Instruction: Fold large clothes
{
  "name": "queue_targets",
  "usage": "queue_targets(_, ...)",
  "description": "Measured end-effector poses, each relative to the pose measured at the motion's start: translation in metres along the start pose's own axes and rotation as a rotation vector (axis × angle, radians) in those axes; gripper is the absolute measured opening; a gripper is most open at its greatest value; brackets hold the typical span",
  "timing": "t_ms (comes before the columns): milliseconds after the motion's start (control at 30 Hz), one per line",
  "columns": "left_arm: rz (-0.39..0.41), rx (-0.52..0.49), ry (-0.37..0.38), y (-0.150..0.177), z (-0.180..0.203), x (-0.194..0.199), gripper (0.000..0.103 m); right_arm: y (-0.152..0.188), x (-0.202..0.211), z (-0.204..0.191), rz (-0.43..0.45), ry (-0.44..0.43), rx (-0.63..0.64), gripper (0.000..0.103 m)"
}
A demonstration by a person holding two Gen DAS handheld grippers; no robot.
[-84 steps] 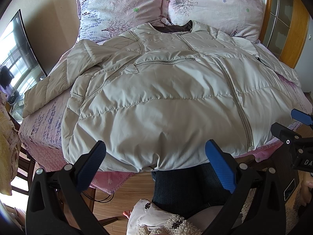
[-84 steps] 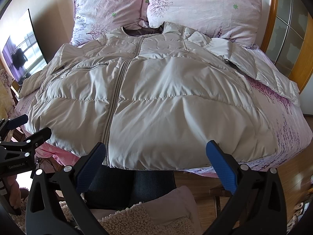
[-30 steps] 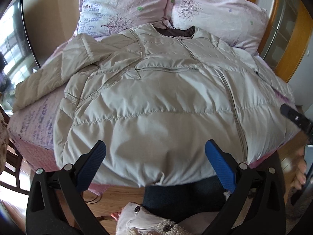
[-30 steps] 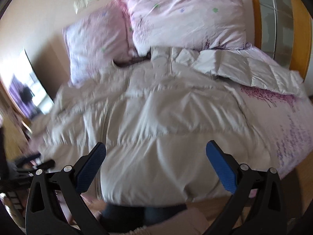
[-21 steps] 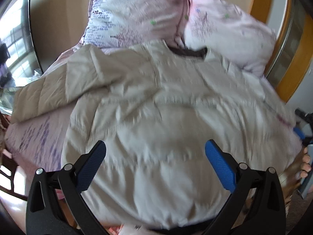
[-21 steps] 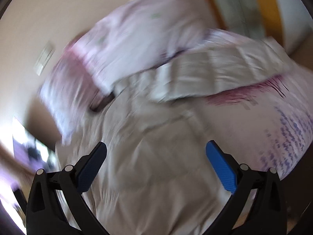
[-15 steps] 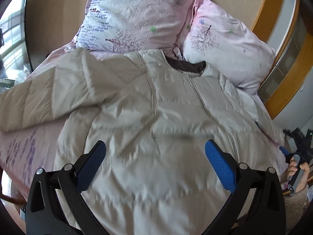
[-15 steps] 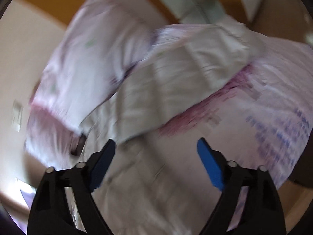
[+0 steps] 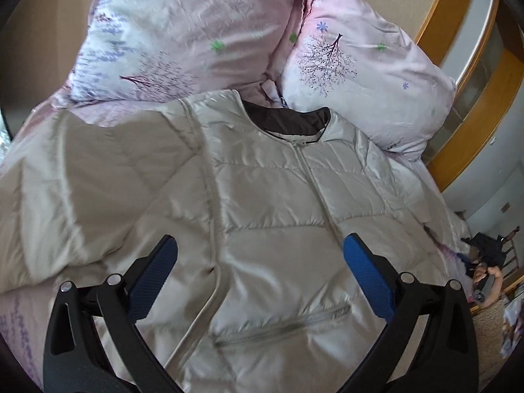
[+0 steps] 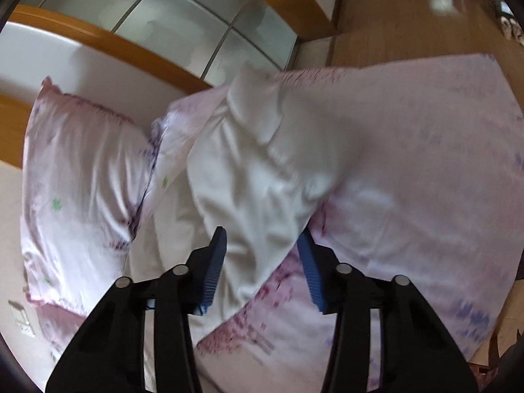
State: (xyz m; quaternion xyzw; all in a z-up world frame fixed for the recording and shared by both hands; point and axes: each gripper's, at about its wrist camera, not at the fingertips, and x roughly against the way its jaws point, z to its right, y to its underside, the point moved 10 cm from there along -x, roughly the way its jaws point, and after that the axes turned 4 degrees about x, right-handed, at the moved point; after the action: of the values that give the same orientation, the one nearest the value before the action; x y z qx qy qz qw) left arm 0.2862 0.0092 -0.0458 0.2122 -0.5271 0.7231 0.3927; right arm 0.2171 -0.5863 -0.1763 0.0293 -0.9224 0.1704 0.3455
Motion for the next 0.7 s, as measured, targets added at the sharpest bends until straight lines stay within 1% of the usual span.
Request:
queue_targets(67,0.007,0.011,0.019,-0.004,0.002,-0.006,0.101,-0.004,-0.001,0.004,0.018,0.032,0.014,0.037)
queue_targets(133,0.023,0.008,0.021,-0.009,0.004,-0.009,0.101,-0.005,-0.003,0.005,0.028,0.051,0.032,0.032)
queue_targets(200,0.014,-0.002,0.029,-0.011,0.007,-0.015,0.101,-0.006,-0.005,0.004,0.042,0.068,0.057,0.026)
queue_targets(233,0.006,-0.001,0.035,-0.011,0.008,-0.017,0.101,-0.007,-0.002,0.004,0.052,0.075,0.073,0.021)
queue_targets(267,-0.002,0.004,0.047,-0.011,0.009,-0.020,0.101,-0.009,-0.001,-0.002,0.073,0.088,0.110,0.017)
queue_targets(333,0.000,0.012,0.070,-0.013,0.011,-0.021,0.101,-0.012,0.005,-0.013,0.117,0.115,0.187,0.012)
queue_targets(400,0.026,0.005,0.103,-0.018,0.017,-0.021,0.101,-0.015,0.012,-0.035,0.183,0.159,0.311,0.011)
queue_targets(467,0.045,0.000,0.118,-0.021,0.021,-0.020,0.101,-0.015,0.022,-0.063,0.247,0.168,0.432,0.009)
queue_targets(500,0.044,0.002,0.130,-0.022,0.023,-0.020,0.101,-0.013,0.025,-0.078,0.271,0.167,0.486,0.009)
queue_targets(567,0.034,0.021,0.165,-0.024,0.027,-0.021,0.101,-0.004,0.035,-0.111,0.309,0.136,0.592,0.009)
queue_targets(633,0.032,0.042,0.193,-0.026,0.029,-0.021,0.101,0.016,0.046,-0.148,0.328,0.077,0.699,0.008)
queue_targets(700,0.044,0.059,0.221,-0.028,0.033,-0.020,0.101,0.049,0.057,-0.188,0.322,-0.011,0.812,0.008)
